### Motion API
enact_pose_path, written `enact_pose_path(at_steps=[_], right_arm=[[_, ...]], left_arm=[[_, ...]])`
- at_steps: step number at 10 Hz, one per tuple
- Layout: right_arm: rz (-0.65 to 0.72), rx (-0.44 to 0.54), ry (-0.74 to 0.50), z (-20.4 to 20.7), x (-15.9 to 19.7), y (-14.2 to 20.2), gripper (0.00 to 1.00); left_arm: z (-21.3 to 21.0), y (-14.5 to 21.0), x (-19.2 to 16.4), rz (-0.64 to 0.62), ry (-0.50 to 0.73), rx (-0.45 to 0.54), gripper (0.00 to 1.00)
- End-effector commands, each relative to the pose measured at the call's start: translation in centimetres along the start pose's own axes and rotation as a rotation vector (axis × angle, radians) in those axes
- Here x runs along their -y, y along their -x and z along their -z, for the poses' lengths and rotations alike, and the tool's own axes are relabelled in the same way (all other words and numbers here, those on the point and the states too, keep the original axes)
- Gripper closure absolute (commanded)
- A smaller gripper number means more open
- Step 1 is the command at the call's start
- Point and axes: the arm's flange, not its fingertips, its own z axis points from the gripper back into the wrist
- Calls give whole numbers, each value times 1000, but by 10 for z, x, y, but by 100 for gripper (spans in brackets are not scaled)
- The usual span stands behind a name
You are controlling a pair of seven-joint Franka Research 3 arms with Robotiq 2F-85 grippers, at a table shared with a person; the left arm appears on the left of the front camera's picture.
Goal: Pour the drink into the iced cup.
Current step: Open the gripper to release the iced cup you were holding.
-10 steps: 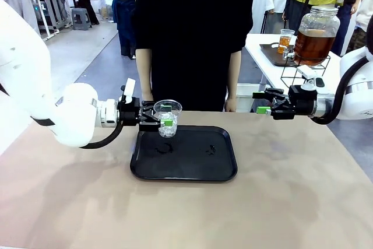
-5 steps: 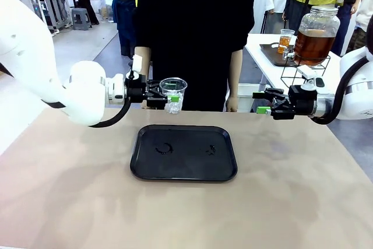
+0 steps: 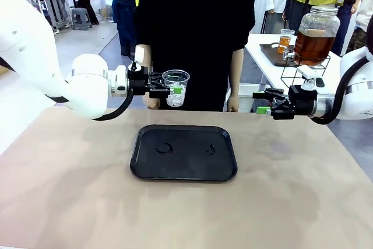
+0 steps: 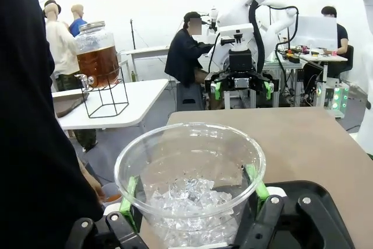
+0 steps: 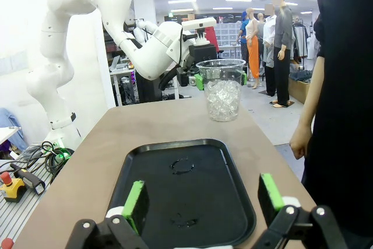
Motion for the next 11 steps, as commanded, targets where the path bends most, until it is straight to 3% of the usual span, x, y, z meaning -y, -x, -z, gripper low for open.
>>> enact_pose_path(at_steps=[1, 11], right_arm=[[-3, 1, -2, 0, 4, -3, 0], [-3, 1, -2, 0, 4, -3, 0]], left_arm=[[0, 2, 1, 5, -2, -4, 13], [0, 2, 1, 5, -2, -4, 13]])
